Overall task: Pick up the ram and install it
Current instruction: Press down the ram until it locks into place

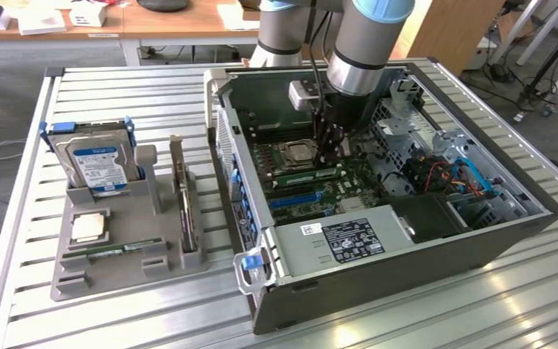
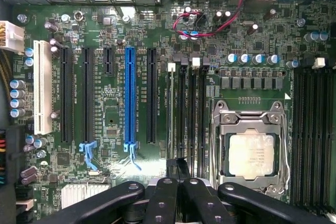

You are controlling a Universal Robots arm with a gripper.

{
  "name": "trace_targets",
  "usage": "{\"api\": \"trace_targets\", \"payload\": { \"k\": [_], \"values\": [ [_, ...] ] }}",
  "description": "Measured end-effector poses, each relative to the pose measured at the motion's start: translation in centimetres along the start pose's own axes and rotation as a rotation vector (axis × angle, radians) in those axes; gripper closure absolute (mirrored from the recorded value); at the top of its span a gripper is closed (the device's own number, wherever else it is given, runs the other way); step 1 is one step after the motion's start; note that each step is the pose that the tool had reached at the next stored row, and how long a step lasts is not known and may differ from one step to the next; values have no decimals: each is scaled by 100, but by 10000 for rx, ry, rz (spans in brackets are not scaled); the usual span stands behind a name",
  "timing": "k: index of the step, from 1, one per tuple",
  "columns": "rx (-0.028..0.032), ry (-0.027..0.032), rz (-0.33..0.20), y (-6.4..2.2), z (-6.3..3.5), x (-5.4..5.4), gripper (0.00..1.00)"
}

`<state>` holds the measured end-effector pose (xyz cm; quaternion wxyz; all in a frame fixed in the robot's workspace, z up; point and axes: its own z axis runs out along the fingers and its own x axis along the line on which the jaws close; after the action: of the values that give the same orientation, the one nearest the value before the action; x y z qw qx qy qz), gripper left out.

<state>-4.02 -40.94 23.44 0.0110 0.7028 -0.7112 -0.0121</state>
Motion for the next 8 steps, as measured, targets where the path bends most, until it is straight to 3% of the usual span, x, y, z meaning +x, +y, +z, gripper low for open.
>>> {"api": "trace_targets", "payload": {
  "k": [8],
  "values": [
    [1,-3,0,0,1,6,89]
  ]
}}
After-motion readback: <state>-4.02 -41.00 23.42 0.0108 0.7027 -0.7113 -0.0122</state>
